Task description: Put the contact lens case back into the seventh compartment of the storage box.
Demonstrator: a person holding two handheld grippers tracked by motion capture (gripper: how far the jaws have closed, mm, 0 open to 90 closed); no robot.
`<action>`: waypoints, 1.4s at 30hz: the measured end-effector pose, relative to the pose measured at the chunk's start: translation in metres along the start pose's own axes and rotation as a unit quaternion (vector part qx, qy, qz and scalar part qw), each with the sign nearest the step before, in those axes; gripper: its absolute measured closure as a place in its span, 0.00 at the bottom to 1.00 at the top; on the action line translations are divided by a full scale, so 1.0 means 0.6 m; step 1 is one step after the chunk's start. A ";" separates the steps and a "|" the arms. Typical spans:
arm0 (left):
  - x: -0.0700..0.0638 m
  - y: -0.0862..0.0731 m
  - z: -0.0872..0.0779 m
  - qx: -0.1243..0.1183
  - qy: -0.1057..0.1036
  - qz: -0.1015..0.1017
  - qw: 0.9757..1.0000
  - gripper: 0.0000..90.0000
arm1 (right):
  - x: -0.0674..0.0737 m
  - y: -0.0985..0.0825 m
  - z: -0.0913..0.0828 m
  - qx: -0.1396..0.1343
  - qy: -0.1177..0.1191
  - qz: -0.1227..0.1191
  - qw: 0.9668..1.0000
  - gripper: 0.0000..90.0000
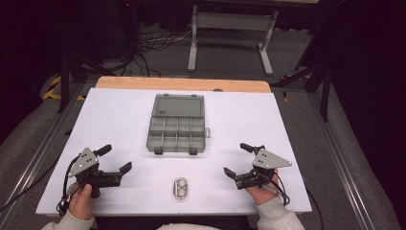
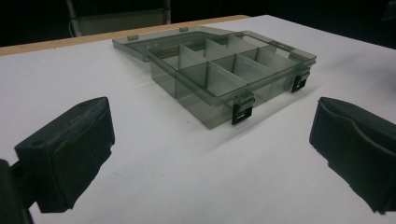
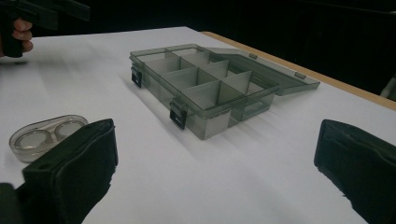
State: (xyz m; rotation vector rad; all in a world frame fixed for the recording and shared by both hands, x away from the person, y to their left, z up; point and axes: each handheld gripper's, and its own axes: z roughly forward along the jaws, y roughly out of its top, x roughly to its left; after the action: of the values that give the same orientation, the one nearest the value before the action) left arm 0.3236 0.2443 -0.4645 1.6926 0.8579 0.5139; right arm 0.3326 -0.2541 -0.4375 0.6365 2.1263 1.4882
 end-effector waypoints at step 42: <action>0.001 -0.003 -0.004 0.012 0.003 -0.007 1.000 0.01 | 0.024 0.052 0.046 0.026 0.073 -0.012 0.997 0.03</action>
State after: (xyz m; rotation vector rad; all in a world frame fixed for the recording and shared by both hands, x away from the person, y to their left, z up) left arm 0.3219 0.2466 -0.4658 1.7058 0.8831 0.5024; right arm 0.3412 -0.2157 -0.4181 0.5328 2.2810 1.5114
